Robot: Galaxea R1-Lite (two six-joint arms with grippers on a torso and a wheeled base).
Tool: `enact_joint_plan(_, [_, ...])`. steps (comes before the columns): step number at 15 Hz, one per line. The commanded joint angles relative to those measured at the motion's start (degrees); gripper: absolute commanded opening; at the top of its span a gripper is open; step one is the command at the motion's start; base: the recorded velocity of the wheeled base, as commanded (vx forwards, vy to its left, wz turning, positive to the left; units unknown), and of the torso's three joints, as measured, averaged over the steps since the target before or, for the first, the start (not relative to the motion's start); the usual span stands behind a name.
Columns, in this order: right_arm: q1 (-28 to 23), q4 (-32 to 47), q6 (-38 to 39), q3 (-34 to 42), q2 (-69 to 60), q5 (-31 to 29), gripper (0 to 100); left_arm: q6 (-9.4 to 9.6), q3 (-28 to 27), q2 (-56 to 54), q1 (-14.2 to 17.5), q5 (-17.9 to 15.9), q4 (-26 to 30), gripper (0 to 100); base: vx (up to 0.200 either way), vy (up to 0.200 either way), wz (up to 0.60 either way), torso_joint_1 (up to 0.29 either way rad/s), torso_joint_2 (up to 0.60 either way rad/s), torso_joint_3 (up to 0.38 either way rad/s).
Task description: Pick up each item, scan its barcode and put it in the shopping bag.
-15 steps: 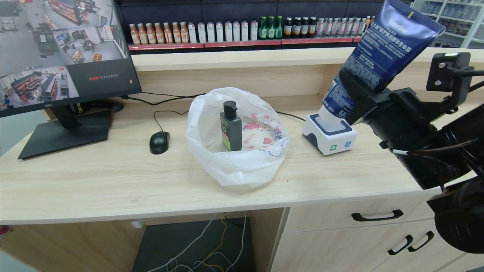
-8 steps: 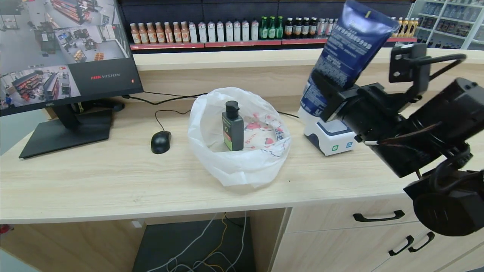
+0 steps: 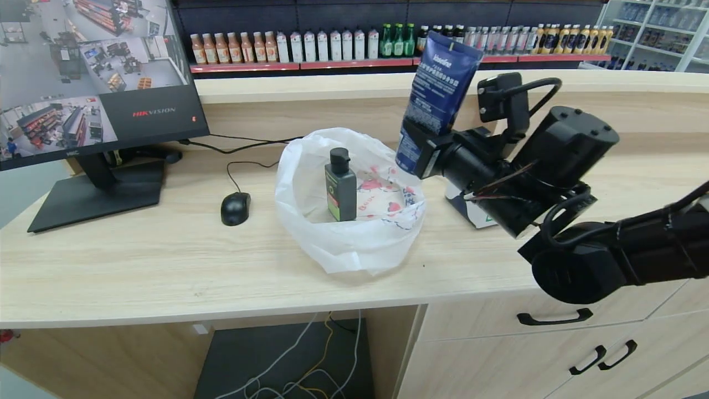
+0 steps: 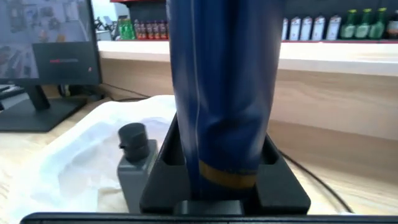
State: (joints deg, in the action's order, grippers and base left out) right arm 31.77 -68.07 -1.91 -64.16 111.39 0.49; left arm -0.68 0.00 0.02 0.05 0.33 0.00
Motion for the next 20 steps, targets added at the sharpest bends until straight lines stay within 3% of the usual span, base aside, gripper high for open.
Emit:
enact_joint_plan(1, [0.4,1.1,-0.02,-3.69,4.28,-0.05,0,-0.02,0.0,-0.02,0.04,0.02,0.0,100,0.0,0.0,0.0,0.0,0.0,0.0])
enact_joint_plan(9, [2.07,5.14,-0.81,-15.21,14.65,-1.98,0,-0.02,0.0,-0.02,0.04,0.02,0.0,100,0.0,0.0,0.0,0.0,0.0,0.0])
enact_joint_plan(20, [-0.57,5.05,-0.72,-13.54,16.85,-2.25,0,-0.02,0.0,-0.02,0.04,0.02,0.0,100,0.0,0.0,0.0,0.0,0.0,0.0])
